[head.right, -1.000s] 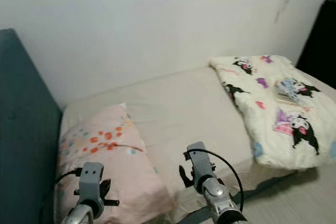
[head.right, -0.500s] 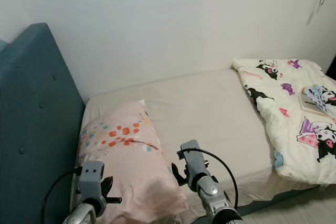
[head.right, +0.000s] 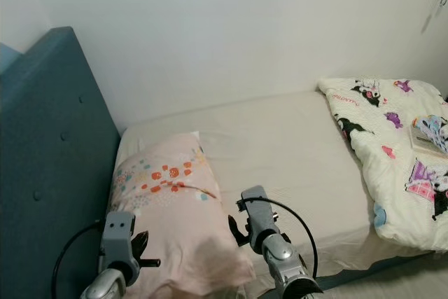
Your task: Clean up the room
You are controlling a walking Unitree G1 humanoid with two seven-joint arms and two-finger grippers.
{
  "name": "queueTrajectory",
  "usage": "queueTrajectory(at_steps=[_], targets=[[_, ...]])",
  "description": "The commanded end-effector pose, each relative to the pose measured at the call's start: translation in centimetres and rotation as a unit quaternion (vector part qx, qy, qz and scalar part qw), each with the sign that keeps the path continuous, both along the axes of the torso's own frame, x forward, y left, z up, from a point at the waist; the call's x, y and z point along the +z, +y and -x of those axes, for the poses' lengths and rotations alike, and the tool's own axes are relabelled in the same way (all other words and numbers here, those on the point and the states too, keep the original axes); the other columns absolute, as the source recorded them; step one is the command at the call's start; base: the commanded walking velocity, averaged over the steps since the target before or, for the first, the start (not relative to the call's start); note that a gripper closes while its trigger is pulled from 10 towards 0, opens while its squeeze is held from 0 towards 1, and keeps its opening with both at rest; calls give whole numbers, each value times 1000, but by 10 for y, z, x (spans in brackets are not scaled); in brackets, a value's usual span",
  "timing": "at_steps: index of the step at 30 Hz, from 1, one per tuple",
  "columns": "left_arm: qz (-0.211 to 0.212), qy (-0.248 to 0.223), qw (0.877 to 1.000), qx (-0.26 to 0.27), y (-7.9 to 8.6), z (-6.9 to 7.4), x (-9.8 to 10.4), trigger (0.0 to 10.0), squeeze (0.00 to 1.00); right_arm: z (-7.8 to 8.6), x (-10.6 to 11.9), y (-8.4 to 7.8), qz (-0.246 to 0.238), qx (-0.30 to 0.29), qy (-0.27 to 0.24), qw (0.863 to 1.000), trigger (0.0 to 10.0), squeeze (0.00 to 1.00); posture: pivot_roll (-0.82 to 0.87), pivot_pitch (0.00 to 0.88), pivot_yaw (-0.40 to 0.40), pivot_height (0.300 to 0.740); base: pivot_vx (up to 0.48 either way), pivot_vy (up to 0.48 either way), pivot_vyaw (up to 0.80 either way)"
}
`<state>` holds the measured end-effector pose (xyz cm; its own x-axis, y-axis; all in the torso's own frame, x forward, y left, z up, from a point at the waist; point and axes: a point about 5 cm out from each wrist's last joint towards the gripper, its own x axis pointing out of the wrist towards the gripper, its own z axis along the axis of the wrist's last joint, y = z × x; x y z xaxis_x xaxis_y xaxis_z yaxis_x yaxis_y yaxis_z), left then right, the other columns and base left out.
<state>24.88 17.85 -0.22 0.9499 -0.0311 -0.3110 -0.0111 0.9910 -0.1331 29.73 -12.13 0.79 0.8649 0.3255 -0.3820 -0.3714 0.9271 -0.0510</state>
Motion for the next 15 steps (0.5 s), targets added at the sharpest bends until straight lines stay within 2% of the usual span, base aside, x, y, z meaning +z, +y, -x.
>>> queueTrajectory(at_steps=[1,2,11,15], targets=[[10,2,1000,10,2,1,0,10000,0,0,0,0,-10,-6,3,1000,10000,0,21,38,-13,740,0,0,0],[14,3,1000,14,2,1,0,10000,0,1,0,0,-11,-6,2,1000,10000,0,21,38,-13,740,0,0,0],[6,-4,1000,12,-2,1,4,10000,0,1,0,2,-13,-2,4,1000,10000,0,25,55,-17,740,0,-480,0],[16,-2,1000,27,-2,0,5,10000,0,0,0,2,-15,-2,4,1000,10000,0,28,59,-16,740,0,0,0]])
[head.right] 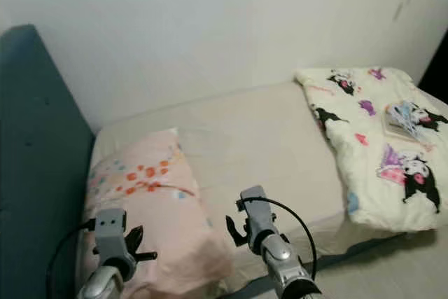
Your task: Clean up the room
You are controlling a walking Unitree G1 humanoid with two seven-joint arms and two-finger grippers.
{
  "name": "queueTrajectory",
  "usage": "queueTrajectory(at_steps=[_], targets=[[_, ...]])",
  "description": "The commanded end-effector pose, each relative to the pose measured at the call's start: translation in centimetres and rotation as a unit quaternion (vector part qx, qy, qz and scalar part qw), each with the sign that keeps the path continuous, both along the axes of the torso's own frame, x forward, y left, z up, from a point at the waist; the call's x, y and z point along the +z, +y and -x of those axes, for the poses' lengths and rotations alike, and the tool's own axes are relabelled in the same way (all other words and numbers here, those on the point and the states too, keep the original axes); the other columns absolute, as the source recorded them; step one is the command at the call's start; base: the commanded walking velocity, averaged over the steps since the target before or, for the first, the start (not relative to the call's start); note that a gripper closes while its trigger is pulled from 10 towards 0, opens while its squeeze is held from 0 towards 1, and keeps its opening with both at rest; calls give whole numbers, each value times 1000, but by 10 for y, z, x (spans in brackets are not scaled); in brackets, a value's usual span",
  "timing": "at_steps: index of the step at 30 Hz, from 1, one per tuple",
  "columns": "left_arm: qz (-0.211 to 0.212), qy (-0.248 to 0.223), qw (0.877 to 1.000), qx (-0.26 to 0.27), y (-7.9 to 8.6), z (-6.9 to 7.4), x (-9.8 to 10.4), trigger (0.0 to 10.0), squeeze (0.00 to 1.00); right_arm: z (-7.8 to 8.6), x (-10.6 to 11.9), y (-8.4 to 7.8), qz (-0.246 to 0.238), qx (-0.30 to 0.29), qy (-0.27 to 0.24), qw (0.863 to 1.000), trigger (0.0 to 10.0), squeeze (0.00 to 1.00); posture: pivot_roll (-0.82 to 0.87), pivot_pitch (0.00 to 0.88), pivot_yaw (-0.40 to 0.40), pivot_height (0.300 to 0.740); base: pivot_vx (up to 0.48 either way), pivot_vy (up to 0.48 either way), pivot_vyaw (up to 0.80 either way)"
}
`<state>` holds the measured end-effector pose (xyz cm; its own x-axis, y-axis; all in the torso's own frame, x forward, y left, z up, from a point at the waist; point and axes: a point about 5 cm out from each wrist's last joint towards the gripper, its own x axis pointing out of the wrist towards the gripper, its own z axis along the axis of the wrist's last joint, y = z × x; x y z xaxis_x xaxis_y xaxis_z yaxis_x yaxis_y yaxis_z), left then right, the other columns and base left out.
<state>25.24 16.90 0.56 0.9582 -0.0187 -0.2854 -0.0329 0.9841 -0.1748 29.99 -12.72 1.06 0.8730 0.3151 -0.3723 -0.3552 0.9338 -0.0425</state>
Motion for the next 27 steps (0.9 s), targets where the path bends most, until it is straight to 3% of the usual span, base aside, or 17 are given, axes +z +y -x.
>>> queueTrajectory(at_steps=[1,15,27], targets=[[-3,11,1000,17,8,4,-3,10000,0,3,-3,8,-9,7,8,1000,10000,0,28,59,-16,740,0,0,0],[-8,16,999,32,12,1,1,10000,0,4,-4,7,-8,8,10,1000,10000,0,25,66,-12,740,0,0,0],[-11,20,999,42,10,0,2,10000,0,3,-3,6,-11,7,8,1000,10000,0,26,72,-10,740,0,-432,0]])
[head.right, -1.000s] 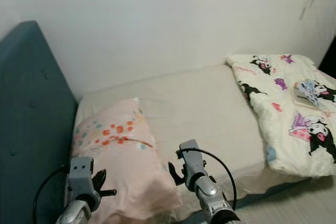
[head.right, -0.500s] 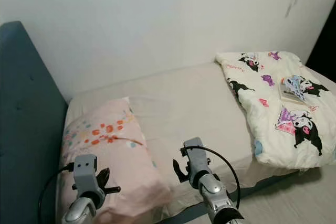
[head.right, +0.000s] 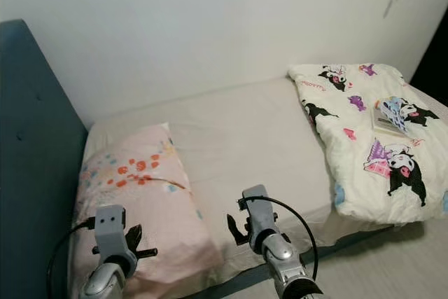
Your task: Clean up the room
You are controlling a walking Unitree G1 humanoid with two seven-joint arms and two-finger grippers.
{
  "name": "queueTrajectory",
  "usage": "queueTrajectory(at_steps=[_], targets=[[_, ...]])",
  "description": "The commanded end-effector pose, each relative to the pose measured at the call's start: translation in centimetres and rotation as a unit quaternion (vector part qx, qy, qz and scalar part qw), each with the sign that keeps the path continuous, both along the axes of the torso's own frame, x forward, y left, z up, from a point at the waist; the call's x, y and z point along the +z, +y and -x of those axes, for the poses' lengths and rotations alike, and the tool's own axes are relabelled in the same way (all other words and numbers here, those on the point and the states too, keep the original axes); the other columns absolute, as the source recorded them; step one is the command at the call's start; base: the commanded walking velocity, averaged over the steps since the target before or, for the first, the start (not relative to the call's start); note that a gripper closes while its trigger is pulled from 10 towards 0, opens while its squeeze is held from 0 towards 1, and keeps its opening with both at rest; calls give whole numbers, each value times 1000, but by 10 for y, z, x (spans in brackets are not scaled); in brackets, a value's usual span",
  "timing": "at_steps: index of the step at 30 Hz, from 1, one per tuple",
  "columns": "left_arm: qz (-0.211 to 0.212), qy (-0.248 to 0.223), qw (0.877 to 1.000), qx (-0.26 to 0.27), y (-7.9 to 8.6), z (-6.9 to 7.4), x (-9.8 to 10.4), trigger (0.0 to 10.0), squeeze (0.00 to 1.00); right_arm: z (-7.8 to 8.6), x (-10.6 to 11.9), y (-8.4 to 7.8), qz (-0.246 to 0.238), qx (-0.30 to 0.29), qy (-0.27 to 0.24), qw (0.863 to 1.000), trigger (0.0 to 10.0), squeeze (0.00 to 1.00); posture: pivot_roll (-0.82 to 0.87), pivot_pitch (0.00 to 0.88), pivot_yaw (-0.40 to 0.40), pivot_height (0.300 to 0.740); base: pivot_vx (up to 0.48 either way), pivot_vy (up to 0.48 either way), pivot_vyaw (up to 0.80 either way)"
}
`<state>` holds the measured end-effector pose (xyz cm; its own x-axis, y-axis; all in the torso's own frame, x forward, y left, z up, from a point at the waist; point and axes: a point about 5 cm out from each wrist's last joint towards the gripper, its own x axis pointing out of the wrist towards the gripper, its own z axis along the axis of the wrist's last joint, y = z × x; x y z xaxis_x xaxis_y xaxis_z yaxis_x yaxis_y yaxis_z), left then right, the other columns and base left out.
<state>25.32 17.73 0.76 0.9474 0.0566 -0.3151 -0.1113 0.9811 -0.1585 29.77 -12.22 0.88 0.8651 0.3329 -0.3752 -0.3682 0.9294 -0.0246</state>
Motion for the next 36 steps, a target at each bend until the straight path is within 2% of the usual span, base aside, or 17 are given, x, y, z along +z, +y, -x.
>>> queueTrajectory(at_steps=[1,15,29,36], targets=[[-3,7,1000,8,2,1,0,10000,0,1,-1,1,-4,0,3,1000,10000,0,26,72,-10,740,0,0,0],[-9,16,1000,14,3,-1,0,10000,0,1,-1,0,12,7,-1,1000,10000,0,23,75,-8,740,0,0,0],[-23,8,1000,-2,1,-3,4,10000,0,1,0,4,18,22,-4,1000,10000,0,27,77,-8,740,0,0,800],[-16,3,1000,3,2,-3,5,10000,0,1,0,3,3,13,-1,1000,10000,0,25,70,-9,740,0,-85,77]])
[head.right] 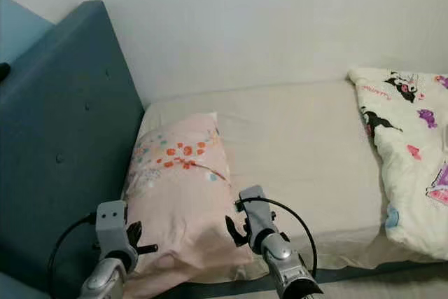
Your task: Clean up the room
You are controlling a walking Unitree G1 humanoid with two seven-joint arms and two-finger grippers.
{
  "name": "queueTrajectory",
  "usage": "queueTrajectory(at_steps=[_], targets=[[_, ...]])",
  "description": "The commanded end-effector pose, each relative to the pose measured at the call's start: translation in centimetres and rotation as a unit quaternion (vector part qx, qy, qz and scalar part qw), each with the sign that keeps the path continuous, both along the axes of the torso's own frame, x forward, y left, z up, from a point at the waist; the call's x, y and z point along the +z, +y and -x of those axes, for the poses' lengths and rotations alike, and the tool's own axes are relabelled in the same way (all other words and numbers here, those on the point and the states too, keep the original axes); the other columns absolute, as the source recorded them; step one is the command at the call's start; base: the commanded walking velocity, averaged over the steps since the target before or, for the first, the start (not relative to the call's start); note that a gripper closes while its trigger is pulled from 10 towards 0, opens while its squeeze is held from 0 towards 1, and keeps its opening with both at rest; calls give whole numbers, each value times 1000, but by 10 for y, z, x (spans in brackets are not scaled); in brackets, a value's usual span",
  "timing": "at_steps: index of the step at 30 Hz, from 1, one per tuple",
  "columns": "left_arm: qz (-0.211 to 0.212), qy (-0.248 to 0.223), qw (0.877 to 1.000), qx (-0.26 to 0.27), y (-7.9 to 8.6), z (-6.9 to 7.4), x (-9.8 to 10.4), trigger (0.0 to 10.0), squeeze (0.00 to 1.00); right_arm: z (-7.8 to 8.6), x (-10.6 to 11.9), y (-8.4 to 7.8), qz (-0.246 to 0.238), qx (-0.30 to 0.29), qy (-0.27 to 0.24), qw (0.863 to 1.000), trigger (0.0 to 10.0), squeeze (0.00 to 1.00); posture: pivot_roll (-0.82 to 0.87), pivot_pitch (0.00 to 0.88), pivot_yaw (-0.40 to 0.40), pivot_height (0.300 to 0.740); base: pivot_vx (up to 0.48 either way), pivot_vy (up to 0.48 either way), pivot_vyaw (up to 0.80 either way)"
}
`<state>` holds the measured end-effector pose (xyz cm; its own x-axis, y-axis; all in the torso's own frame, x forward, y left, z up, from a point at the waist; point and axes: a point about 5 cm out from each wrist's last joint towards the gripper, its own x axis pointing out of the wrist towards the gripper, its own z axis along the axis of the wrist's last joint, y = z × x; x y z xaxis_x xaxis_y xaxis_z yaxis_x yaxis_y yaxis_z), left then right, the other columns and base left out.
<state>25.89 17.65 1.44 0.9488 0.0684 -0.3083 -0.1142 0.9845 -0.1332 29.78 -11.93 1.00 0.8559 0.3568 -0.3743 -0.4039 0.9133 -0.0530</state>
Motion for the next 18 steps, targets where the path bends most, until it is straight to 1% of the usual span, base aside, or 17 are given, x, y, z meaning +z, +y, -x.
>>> queueTrajectory(at_steps=[1,4,9,12,14,18], targets=[[-2,10,1000,4,3,3,-2,10000,0,2,-2,0,-10,-5,5,1000,10000,0,24,70,-9,740,0,-296,0],[-12,10,1000,0,2,3,-2,10000,0,2,-2,1,-12,-4,5,1000,10000,0,21,62,-9,740,0,-480,0],[-13,12,1000,0,2,2,-2,10000,0,2,-2,1,-12,-4,5,1000,10000,0,20,63,-8,740,0,-480,0],[0,7,1000,11,2,1,-1,10000,0,2,-1,1,-12,-4,3,1000,10000,0,20,58,-7,740,0,0,0],[1,-1,1000,12,3,1,1,10000,0,2,-1,0,-12,-4,3,1000,10000,0,18,59,-7,740,0,0,0],[-1,-1,1000,15,4,0,1,10000,0,2,-1,0,-11,-4,3,1000,10000,0,18,59,-8,740,0,0,0]])
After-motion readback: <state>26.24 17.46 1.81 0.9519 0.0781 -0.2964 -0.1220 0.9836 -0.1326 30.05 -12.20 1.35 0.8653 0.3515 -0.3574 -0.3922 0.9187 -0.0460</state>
